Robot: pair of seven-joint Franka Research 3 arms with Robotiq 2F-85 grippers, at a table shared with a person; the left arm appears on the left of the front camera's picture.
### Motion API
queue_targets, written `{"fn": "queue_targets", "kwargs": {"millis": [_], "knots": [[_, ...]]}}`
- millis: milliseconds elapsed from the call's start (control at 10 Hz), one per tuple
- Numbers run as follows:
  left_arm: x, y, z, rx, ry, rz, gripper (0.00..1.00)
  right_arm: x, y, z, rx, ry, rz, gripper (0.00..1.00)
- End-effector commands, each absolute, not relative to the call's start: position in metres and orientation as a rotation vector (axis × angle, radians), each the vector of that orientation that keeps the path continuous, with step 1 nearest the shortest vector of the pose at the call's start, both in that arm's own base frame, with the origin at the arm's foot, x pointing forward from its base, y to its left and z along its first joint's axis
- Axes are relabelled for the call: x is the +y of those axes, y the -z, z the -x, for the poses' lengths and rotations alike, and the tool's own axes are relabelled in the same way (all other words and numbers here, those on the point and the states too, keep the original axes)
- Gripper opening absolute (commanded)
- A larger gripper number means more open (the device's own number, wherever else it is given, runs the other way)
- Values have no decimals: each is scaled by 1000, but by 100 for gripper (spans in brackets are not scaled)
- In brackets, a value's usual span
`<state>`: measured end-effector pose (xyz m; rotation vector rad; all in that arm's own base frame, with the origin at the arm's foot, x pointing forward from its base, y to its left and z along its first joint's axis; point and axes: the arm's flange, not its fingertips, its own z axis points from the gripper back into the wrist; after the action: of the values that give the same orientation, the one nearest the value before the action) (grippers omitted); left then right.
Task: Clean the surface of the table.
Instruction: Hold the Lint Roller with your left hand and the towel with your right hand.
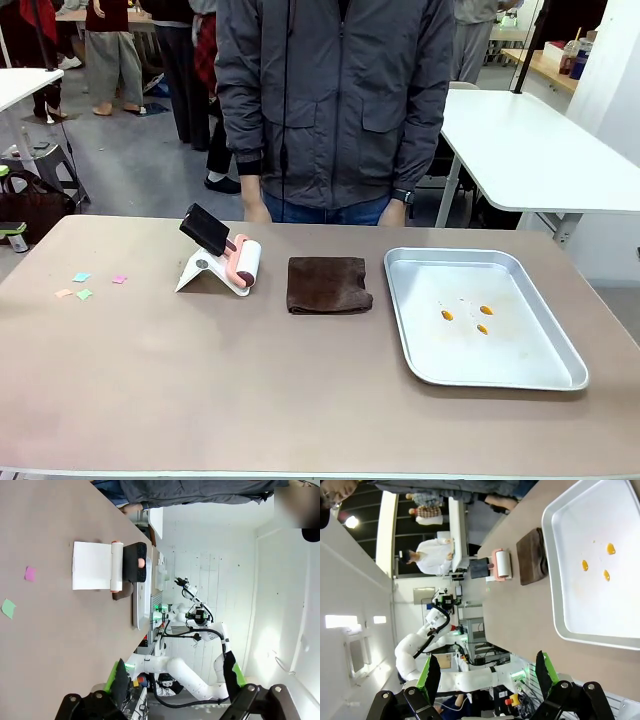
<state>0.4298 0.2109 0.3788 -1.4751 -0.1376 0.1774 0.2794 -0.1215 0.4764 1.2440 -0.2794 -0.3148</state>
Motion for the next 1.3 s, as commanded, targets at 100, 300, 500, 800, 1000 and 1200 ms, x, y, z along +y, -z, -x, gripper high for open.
{"fn": "queue_targets", "kwargs": {"millis": [100, 300, 500, 800, 1000, 1200], "knots": [[211, -379, -430, -138, -177, 1475, 100, -122, -476, -279, -279, 315, -1244, 100], [170, -419, -434, -135, -62, 1447, 100, -76, -495, -291, -286, 234, -1164, 100], [111, -456, -438, -64, 16, 1402, 100, -22, -502, -318, -262, 202, -1106, 100], [39, -487, -422, -54, 63, 1205, 100, 59, -479, -346, -248, 148, -1074, 100], [25, -494, -405, -52, 111, 1120, 100, 108, -449, -354, -225, 131, -992, 100], [12, -488, -395, -143, 99, 1023, 100, 139, -421, -355, -125, 92, -988, 100]]}}
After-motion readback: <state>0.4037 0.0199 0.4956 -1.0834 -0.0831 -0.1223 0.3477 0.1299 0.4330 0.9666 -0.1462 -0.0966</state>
